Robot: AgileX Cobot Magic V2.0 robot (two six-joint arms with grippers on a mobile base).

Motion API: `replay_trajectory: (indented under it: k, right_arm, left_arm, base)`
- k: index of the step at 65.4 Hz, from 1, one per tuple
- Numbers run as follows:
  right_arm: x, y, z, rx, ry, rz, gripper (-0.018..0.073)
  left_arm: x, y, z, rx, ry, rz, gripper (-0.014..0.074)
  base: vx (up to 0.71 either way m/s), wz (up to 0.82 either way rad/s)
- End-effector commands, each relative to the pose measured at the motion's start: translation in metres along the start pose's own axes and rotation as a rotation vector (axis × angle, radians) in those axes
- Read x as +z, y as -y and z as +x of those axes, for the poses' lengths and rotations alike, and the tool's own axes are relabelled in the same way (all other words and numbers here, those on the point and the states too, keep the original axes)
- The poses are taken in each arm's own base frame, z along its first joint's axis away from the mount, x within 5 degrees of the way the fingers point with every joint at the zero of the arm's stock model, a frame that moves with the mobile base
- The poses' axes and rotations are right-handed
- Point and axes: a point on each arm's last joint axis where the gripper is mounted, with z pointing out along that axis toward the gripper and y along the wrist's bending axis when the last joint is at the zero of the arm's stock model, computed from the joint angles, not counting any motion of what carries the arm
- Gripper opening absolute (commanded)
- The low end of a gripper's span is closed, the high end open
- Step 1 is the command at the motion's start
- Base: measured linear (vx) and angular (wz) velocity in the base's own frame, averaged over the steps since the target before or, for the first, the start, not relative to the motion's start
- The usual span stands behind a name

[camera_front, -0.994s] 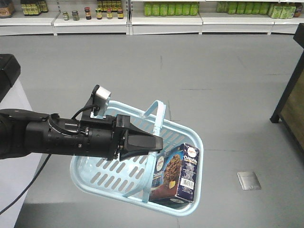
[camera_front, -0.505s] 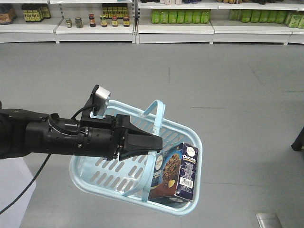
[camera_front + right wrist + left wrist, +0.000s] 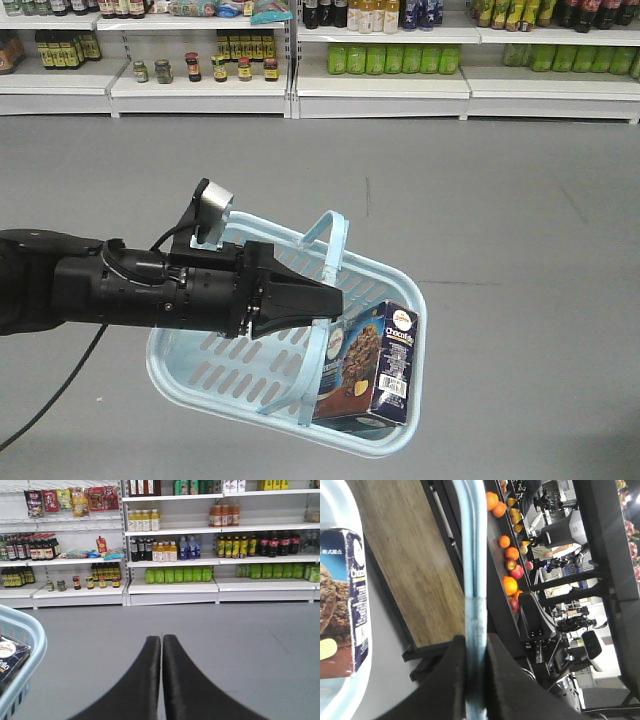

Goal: Left arm holds basket, right arm returns cookies
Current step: 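Carry the basket in the left gripper past the drink shelves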

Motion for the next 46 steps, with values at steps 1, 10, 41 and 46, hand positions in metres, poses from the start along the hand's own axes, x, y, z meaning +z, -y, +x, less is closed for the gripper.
replay_trajectory:
  k: [1,10,41,46]
  right_arm:
    - [-0.0011,-0.0001,-0.0064,-0.015,0.080,0.001,-0.0004]
    - [-0.0011,-0.0001,-0.0064,-0.015,0.080,0.001,-0.0004]
    - [-0.0011,-0.0001,-0.0064,-0.015,0.080,0.001,-0.0004]
    - [-0.0010,-0.0001,-0.0063,-0.015,0.079,0.001,-0.0004]
  left_arm:
    - [-0.0074,0.0341,-0.0088,0.031,0.071,0.154,-0.0006]
    - [-0.0074,0.0341,-0.0088,0.030,0.072,0.154,-0.0006]
    - [-0.0074,0.0341,-0.0088,0.031,0.072,0.154,-0.0006]
    - [-0.0074,0.0341,-0.0088,0.031,0.071,0.154,-0.0006]
  base:
    - [0.53,0.01]
    - [0.54,0.02]
    - [0.53,0.06]
    - [0.50,0.04]
